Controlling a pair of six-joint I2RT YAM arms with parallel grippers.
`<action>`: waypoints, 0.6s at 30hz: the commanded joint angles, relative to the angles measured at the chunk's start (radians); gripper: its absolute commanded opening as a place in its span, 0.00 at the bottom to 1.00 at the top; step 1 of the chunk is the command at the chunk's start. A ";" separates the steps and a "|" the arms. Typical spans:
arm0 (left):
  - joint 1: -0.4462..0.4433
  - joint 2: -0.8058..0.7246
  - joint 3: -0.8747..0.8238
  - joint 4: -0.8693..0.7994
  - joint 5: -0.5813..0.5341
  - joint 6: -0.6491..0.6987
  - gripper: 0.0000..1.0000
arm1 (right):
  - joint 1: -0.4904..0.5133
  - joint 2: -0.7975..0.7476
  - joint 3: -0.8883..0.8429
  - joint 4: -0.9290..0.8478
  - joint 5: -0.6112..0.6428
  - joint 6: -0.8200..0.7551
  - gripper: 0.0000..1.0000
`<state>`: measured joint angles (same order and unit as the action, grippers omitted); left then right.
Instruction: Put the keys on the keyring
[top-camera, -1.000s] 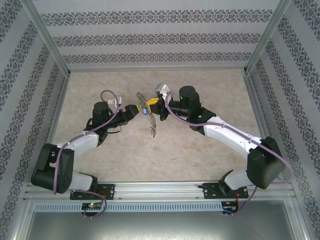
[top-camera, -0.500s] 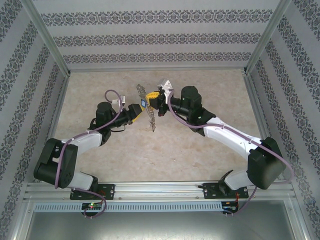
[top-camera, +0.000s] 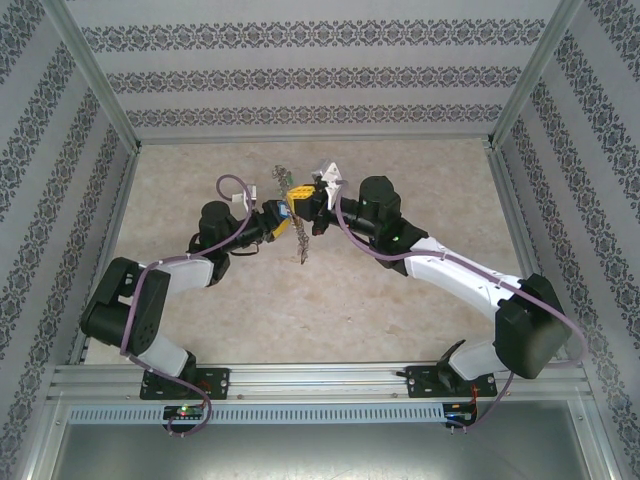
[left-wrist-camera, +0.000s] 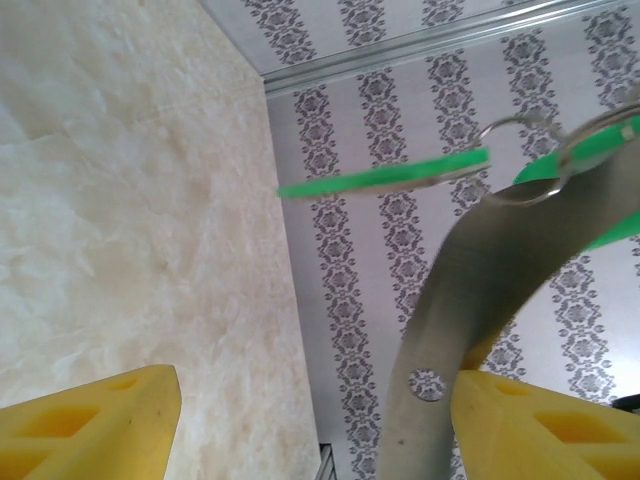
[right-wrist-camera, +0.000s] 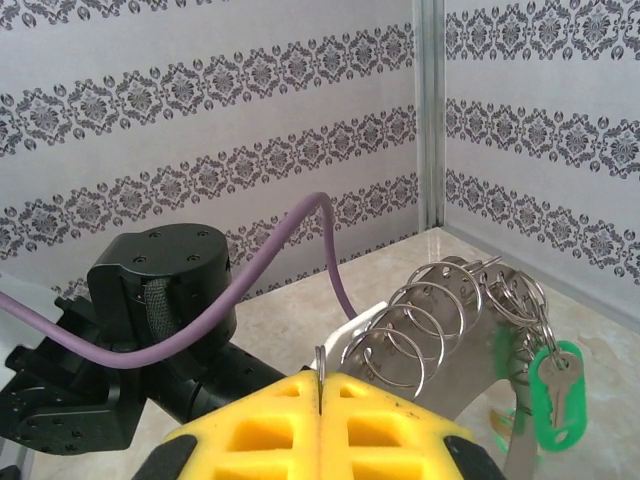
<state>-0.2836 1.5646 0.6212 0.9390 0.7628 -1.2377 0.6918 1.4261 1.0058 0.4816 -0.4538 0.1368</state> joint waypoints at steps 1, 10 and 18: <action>-0.011 -0.028 0.000 0.102 -0.007 -0.026 0.73 | 0.009 -0.015 -0.004 0.077 0.012 0.008 0.00; -0.010 -0.101 0.003 -0.035 0.057 0.072 0.71 | 0.009 -0.019 -0.013 0.078 0.003 -0.001 0.00; -0.012 -0.128 0.070 -0.188 0.064 0.178 0.17 | 0.008 -0.007 0.004 0.069 -0.012 -0.009 0.00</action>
<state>-0.2871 1.4841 0.6407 0.8326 0.8074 -1.1538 0.6918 1.4254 1.0046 0.5007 -0.4538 0.1326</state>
